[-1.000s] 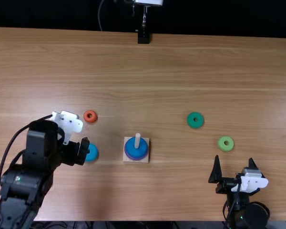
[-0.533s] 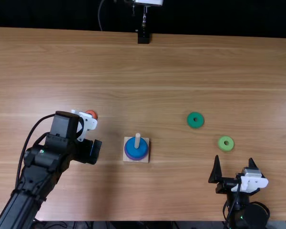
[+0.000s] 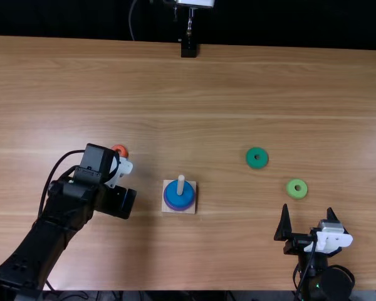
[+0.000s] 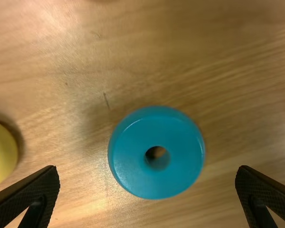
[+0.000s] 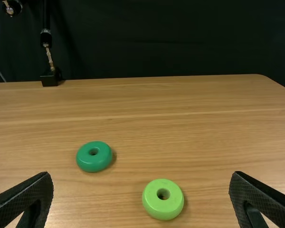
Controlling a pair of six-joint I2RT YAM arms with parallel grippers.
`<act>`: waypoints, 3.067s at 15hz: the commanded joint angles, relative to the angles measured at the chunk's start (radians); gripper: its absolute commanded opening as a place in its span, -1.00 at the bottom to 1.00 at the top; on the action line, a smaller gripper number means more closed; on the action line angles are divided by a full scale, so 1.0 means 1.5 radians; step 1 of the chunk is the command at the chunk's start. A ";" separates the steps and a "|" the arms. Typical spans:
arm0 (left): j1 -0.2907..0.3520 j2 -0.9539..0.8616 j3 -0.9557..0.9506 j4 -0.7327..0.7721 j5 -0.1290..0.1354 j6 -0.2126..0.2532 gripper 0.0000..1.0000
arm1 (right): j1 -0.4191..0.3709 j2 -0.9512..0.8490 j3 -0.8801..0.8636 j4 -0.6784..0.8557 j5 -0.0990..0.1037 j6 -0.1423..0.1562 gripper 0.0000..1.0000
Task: Build the Hanoi tower: stack the rings onto the peg from bottom to top in this color order: purple, dark blue, light blue, dark green, light green, yellow, orange.
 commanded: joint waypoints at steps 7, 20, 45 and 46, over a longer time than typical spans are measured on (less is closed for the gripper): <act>-0.012 0.063 0.015 0.000 0.005 0.005 1.00 | -0.011 -0.009 -0.019 -0.002 0.004 0.001 1.00; -0.020 0.065 0.011 0.005 -0.006 -0.001 -0.01 | -0.011 -0.009 -0.019 -0.002 0.004 0.001 1.00; -0.047 0.037 0.084 -0.088 -0.031 -0.035 1.00 | -0.011 -0.009 -0.019 -0.002 0.004 0.001 1.00; -0.047 0.041 0.084 -0.088 -0.031 -0.035 1.00 | -0.011 -0.009 -0.019 -0.002 0.004 0.001 1.00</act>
